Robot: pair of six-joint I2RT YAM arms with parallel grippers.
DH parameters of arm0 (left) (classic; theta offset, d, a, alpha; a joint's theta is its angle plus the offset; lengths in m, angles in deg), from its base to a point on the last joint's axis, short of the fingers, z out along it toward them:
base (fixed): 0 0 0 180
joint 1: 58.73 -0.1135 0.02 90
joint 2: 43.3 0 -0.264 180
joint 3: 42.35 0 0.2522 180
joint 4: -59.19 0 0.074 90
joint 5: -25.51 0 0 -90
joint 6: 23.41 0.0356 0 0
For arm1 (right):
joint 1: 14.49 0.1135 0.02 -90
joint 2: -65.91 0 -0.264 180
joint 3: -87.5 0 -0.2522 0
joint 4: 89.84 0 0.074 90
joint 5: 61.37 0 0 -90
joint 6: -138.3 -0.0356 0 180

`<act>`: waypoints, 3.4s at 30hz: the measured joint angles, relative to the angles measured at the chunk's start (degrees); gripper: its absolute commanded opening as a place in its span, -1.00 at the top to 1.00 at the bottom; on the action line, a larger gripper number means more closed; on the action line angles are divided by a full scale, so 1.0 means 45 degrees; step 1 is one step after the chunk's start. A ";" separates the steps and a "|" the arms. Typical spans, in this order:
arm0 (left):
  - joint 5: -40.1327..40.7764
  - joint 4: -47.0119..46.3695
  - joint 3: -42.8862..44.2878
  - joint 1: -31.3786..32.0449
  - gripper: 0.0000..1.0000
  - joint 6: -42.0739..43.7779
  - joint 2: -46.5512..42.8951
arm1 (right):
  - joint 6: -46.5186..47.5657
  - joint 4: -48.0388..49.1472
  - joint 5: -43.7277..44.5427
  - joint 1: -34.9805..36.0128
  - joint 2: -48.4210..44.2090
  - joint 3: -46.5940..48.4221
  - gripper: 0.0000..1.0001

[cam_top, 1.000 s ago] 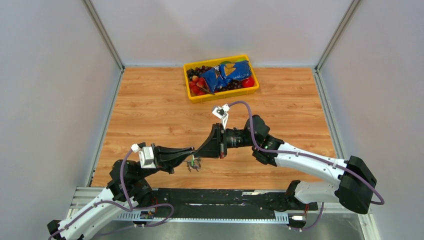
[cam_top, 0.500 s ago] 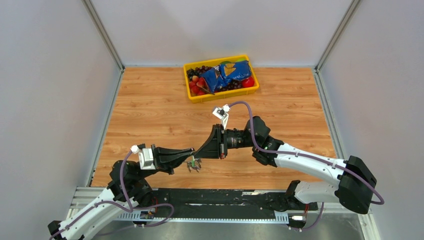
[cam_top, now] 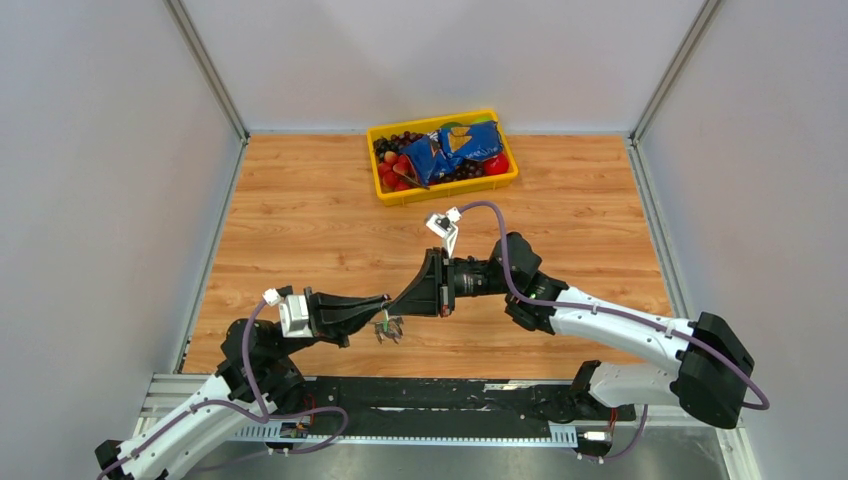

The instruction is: Put the keys on the keyring

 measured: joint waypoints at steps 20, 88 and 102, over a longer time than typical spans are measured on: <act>-0.0068 -0.0058 0.0000 -0.0049 0.99 -0.0005 0.0272 | -0.0092 0.0024 0.0607 -0.0340 -0.0321 -0.0034 1.00; -0.0593 -0.0078 0.0000 0.0044 0.99 -0.0015 0.0044 | 0.1705 -0.1753 0.1496 0.0957 -0.0957 0.0097 1.00; -0.0675 -0.0083 -0.0015 0.0044 0.99 -0.0024 0.0039 | 0.1316 -0.1651 0.1491 0.0835 -0.1069 -0.0087 1.00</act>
